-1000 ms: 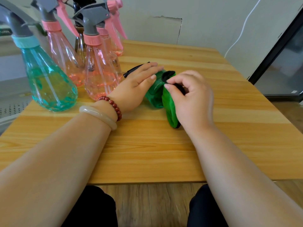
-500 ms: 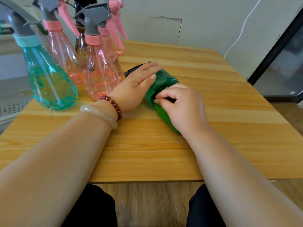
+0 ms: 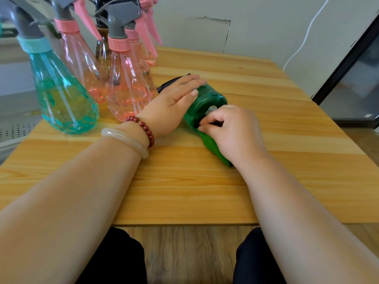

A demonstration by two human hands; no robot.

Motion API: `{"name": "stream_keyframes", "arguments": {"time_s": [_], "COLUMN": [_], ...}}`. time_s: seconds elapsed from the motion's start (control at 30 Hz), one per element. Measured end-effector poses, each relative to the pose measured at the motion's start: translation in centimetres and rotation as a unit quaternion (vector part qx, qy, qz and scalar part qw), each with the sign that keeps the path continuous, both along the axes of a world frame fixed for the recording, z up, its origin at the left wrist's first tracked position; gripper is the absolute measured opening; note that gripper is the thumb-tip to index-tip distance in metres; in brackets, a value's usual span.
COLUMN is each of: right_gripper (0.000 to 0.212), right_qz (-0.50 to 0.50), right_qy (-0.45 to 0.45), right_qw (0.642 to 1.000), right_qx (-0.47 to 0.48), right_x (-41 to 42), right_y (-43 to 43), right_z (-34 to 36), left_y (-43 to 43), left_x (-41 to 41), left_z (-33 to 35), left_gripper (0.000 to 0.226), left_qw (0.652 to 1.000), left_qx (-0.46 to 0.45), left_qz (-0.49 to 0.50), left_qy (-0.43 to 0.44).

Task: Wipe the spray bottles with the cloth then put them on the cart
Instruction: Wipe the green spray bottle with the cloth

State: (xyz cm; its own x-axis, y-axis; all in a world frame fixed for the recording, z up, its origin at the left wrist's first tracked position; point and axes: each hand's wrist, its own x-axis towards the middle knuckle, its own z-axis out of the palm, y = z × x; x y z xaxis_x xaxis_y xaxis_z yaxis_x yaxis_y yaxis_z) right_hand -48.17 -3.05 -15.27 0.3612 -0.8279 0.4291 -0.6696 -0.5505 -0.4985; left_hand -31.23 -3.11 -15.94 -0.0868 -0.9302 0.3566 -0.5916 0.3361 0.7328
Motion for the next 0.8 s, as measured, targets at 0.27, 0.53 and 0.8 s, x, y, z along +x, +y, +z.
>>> {"name": "stream_keyframes", "arguments": {"time_s": [0.27, 0.53, 0.8], "right_gripper": [0.005, 0.007, 0.007], "right_qz": [-0.105, -0.154, -0.173], "right_qy": [-0.071, -0.013, -0.096], "right_qw": [0.991, 0.984, 0.974], "right_qx": [0.043, 0.09, 0.11], "right_x": [-1.0, -0.9, -0.9], "right_y": [-0.7, -0.8, -1.0], "right_z": [0.3, -0.1, -0.3], "left_y": [0.0, 0.1, -0.2], "left_x": [0.0, -0.1, -0.2], "left_z": [0.0, 0.1, -0.1], "left_gripper": [0.038, 0.038, 0.037], "left_qw": [1.0, 1.0, 1.0], "left_qx": [0.005, 0.003, -0.005], "left_qz": [0.002, 0.002, 0.007], "left_qy": [-0.002, -0.002, 0.001]}}
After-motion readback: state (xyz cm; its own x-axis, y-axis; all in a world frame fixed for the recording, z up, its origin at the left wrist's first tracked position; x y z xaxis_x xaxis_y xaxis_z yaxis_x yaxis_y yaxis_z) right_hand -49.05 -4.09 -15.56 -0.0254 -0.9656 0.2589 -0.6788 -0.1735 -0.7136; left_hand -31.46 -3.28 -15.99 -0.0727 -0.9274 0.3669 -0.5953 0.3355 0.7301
